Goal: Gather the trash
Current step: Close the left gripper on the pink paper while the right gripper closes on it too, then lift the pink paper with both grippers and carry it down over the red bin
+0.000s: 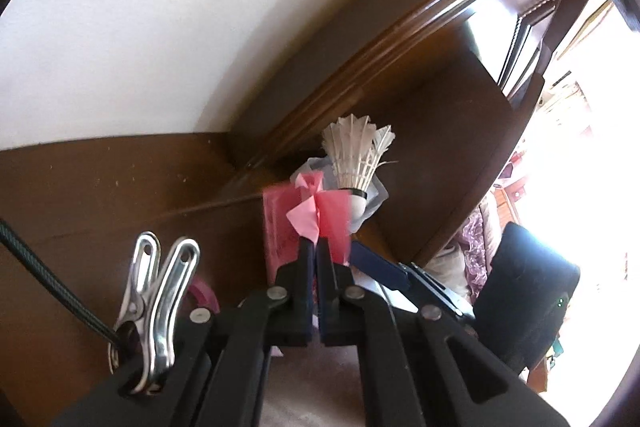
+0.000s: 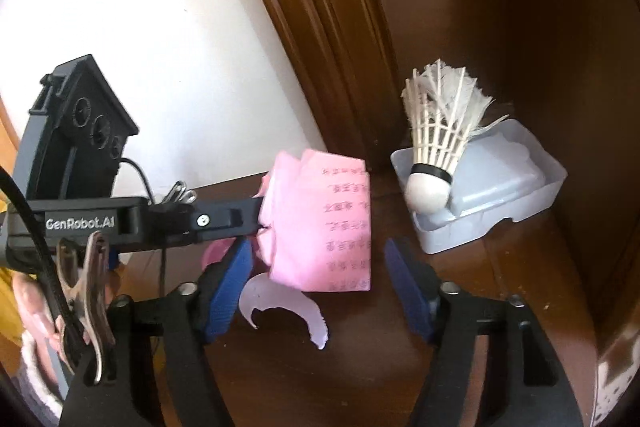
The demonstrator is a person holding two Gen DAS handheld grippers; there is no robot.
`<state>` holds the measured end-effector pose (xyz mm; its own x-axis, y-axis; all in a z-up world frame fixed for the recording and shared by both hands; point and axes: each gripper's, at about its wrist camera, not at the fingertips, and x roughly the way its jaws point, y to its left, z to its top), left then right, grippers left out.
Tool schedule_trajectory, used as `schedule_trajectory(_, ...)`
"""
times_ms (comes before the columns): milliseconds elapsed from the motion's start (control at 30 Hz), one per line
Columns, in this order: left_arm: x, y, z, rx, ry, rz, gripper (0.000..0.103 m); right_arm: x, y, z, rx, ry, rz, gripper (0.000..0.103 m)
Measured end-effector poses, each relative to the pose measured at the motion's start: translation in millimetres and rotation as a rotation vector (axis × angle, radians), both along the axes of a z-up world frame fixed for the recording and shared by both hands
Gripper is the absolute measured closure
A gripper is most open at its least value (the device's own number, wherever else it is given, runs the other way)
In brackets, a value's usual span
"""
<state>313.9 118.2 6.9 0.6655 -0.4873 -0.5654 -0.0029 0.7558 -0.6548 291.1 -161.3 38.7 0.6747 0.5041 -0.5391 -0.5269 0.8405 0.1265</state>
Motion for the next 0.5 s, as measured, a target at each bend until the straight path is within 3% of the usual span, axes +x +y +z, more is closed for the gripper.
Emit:
schedule_trajectory(67, 3.3, -3.0, -4.3, -0.031, 0.008, -0.018, 0.103, -7.2, 2.3, 0.9, -0.019, -0.025, 0.008, 0.095)
schedule_trajectory(233, -3.0, -11.6, -0.3, -0.034, -0.010, -0.021, 0.103, -17.0, 16.9, 4.3, -0.066, -0.070, 0.012, 0.102)
schedule_trajectory(500, -14.1, -15.1, 12.2, -0.051, -0.049, -0.013, 0.103, -29.3, 6.6, 19.6, -0.017, -0.089, 0.019, 0.102)
